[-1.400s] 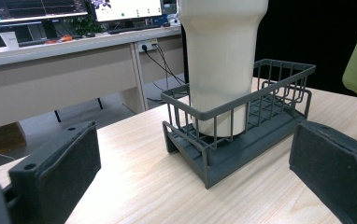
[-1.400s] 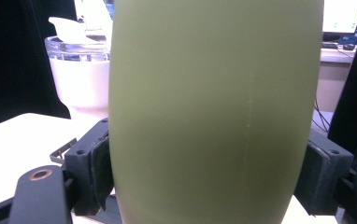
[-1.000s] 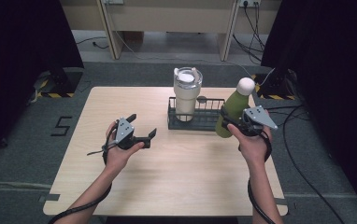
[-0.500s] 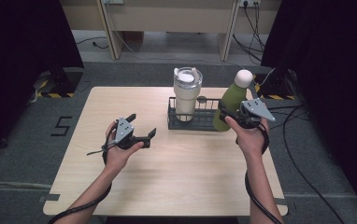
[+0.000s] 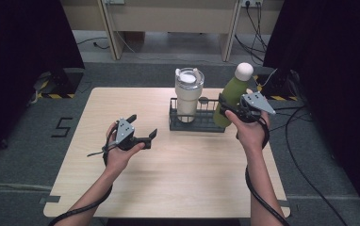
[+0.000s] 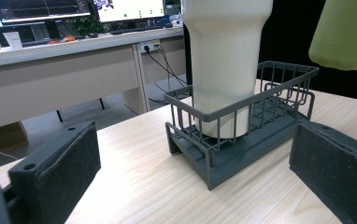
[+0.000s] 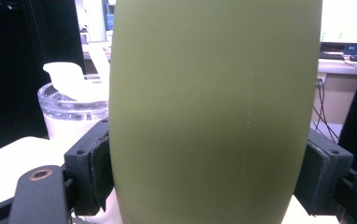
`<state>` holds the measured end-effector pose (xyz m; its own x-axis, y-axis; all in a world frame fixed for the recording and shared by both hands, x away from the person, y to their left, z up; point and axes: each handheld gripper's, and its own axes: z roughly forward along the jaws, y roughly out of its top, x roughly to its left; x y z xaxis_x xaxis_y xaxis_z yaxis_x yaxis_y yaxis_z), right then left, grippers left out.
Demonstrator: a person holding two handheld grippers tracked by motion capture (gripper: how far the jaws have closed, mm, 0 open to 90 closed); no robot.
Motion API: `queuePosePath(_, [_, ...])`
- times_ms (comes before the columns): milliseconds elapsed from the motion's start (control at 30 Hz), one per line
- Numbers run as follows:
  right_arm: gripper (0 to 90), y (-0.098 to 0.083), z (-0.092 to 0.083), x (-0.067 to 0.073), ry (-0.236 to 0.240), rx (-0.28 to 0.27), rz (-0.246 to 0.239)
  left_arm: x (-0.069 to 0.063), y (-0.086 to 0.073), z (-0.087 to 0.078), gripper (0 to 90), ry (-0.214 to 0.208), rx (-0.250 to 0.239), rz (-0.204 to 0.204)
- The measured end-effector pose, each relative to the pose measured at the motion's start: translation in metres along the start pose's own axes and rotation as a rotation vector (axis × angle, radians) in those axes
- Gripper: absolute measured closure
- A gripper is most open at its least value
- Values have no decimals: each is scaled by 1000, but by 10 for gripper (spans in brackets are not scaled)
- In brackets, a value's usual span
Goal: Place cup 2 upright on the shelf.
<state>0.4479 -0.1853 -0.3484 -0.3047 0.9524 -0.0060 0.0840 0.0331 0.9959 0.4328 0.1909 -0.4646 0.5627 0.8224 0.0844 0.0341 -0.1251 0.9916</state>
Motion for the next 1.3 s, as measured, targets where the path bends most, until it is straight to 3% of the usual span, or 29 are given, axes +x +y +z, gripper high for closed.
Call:
queuePosePath(900, [212, 24, 27, -1, -14, -12, 0, 1, 1, 0, 11, 1, -4, -2])
queuePosePath(1300, [212, 24, 45, 1, -19, 12, -4, 1, 1, 0, 11, 0, -4, -3])
